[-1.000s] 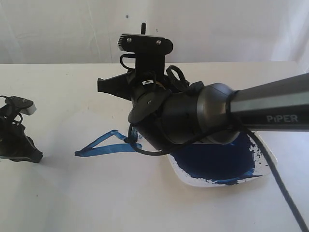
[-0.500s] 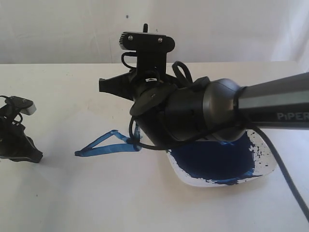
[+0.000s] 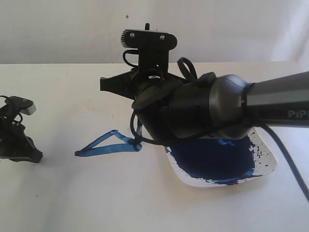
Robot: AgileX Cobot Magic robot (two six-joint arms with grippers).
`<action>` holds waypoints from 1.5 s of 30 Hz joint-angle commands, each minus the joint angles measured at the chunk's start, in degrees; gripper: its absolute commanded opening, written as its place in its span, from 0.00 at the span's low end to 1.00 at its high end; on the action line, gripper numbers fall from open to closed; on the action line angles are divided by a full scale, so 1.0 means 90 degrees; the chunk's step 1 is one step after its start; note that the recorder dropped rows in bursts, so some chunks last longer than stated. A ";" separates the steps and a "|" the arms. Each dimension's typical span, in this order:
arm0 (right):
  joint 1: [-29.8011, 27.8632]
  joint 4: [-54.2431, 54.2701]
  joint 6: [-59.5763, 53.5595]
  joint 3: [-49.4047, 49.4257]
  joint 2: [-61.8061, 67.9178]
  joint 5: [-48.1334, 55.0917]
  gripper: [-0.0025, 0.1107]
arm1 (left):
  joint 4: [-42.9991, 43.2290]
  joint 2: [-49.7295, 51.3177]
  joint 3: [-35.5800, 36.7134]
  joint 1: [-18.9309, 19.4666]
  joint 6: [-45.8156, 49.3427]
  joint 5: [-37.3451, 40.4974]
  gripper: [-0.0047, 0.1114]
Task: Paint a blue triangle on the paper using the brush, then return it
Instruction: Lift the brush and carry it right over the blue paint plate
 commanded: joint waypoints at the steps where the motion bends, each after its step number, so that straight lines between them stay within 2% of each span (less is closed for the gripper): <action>1: -0.0011 0.0256 -0.0368 0.0008 -0.0136 -0.0065 0.02 | -0.0064 -0.0006 0.0046 -0.0050 -0.0033 0.0127 0.04; 16: -0.0011 0.0421 -0.0614 0.0008 -0.0855 -0.0286 0.02 | -0.0084 -0.0006 0.0046 -0.0050 -0.0033 0.0127 0.04; 19: -0.0011 0.0410 -0.1209 0.0008 -0.1134 -0.0348 0.02 | -0.0100 -0.0006 0.0046 -0.0050 -0.0033 0.0127 0.04; 24: -0.0011 0.0487 -0.2947 0.0008 -0.1679 -0.0692 0.02 | -0.0545 -0.0182 0.0036 -0.0050 -0.0033 0.0087 0.04; 29: -0.0011 0.1142 -0.3396 0.0008 -0.2253 -0.2027 0.02 | -0.0619 -0.0883 -0.0304 -0.0035 -0.0189 0.0902 0.04; 31: -0.0113 0.1427 -0.3771 0.0008 -0.2478 -0.2221 0.02 | -0.0619 -0.1284 -0.0404 -0.0035 -0.0298 0.1207 0.04; 37: -0.0790 0.1846 -0.5186 0.0008 -0.3251 -0.0738 0.02 | -0.0627 -0.2418 -0.0392 -0.0035 -0.0298 0.1740 0.04; 43: -0.1885 0.1846 -0.5330 0.0008 -0.3835 0.0277 0.02 | -0.1072 -0.3251 0.0097 -0.0035 0.0035 0.1523 0.04; 45: -0.2259 0.1846 -0.5317 0.0008 -0.4013 0.0962 0.02 | -0.1296 -0.3364 0.0236 -0.0035 0.0181 0.1418 0.04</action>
